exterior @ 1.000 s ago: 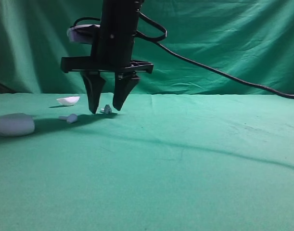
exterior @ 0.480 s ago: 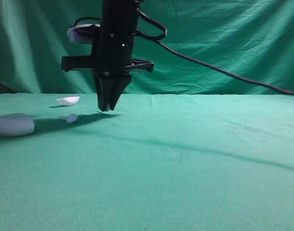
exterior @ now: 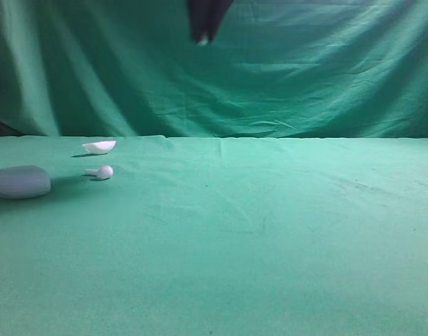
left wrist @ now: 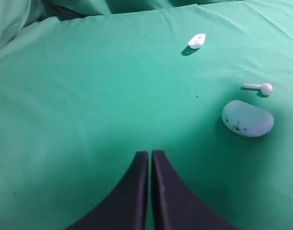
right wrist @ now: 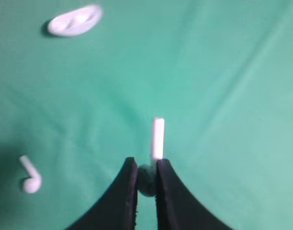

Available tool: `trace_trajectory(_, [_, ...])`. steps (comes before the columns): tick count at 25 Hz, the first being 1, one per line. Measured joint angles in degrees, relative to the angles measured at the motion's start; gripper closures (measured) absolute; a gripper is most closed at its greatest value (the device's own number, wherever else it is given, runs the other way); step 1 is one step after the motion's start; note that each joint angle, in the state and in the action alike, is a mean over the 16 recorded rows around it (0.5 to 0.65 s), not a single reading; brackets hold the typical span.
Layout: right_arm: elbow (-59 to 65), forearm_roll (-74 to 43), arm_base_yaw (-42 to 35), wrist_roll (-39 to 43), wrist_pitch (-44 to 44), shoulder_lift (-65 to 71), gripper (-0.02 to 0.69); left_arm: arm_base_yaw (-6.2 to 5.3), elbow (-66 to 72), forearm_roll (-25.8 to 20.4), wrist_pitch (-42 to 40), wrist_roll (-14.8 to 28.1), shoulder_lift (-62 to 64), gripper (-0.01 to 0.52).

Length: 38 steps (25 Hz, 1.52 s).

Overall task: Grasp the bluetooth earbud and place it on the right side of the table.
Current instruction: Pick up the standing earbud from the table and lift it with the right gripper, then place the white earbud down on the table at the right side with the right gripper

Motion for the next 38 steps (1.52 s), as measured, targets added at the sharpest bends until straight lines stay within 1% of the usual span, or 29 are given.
trace_trajectory(4, [7.29,-2.66,-3.12,2.19,1.13,-7.99,0.578,0.00,0.00,0.00,0.00,0.00,0.00,0.514])
trace_trajectory(9, [23.65,-5.06,-8.02,5.03,-1.44,-19.33,0.578,0.00,0.00,0.00,0.00,0.00,0.00,0.514])
trace_trajectory(16, [51.37,-5.71,-14.44,7.89,-11.15,-31.56,0.578,0.00,0.00,0.01,0.00,0.00,0.00,0.514])
trace_trajectory(21, [65.32,-5.55,-17.43,9.31,-20.12,-34.37,0.578,0.00,0.00,0.01,0.00,0.00,0.00,0.514])
trace_trajectory(25, [70.89,-5.44,-18.67,9.82,-26.34,-33.19,0.578,0.00,0.00,0.01,0.00,0.00,0.00,0.514])
trace_trajectory(29, [72.86,-5.38,-19.24,10.18,-30.85,-30.91,0.578,0.00,0.00,0.01,0.00,0.00,0.00,0.514])
trace_trajectory(34, [73.12,-5.33,-19.38,10.40,-34.33,-28.61,0.578,0.00,0.00,0.01,0.00,0.00,0.00,0.514])
trace_trajectory(38, [73.12,-5.28,-19.38,10.51,-35.75,-27.55,0.555,0.00,0.00,0.01,0.00,0.00,0.00,0.514])
